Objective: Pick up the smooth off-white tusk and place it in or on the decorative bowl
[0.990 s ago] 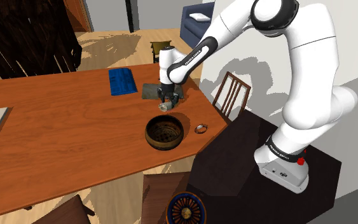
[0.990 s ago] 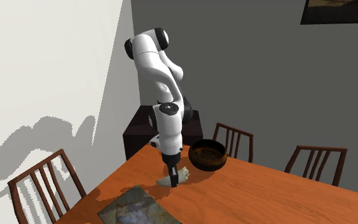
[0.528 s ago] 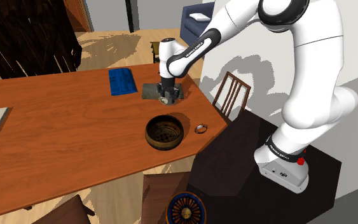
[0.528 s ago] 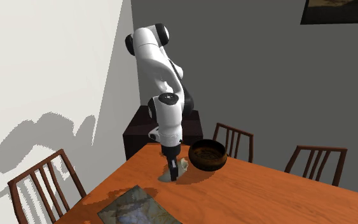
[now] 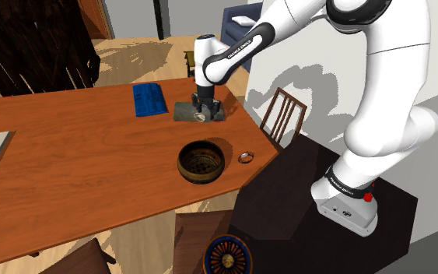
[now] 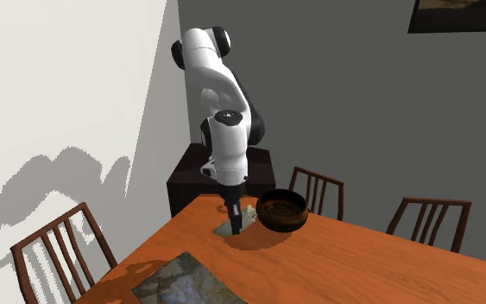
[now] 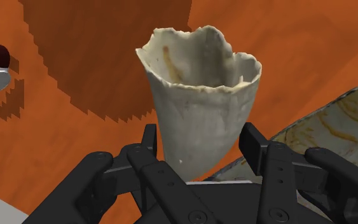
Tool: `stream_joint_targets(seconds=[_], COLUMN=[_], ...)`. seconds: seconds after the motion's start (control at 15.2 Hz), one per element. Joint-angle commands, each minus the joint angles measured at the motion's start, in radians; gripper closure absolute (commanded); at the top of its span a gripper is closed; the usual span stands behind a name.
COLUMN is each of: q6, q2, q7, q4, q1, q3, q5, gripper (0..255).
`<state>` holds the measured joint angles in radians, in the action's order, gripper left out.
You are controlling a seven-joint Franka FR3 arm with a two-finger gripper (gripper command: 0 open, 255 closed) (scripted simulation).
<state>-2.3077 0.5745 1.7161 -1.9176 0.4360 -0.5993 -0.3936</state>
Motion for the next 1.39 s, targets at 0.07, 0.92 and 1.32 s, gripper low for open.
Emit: stream_joint_targets(seconds=[0.07, 0.92, 1.32], q6=[0.027, 0.102, 0.047], q2=[-0.032, -0.168, -0.289], q7=[-0.013, -0.027, 0.050], q4=[-0.003, -0.045, -0.199], q1=[0.014, 0.047, 0.027], q3=[-0.018, -0.089, -0.164], q5=[0.022, 0.111, 0.183], gripper=[255, 255, 255])
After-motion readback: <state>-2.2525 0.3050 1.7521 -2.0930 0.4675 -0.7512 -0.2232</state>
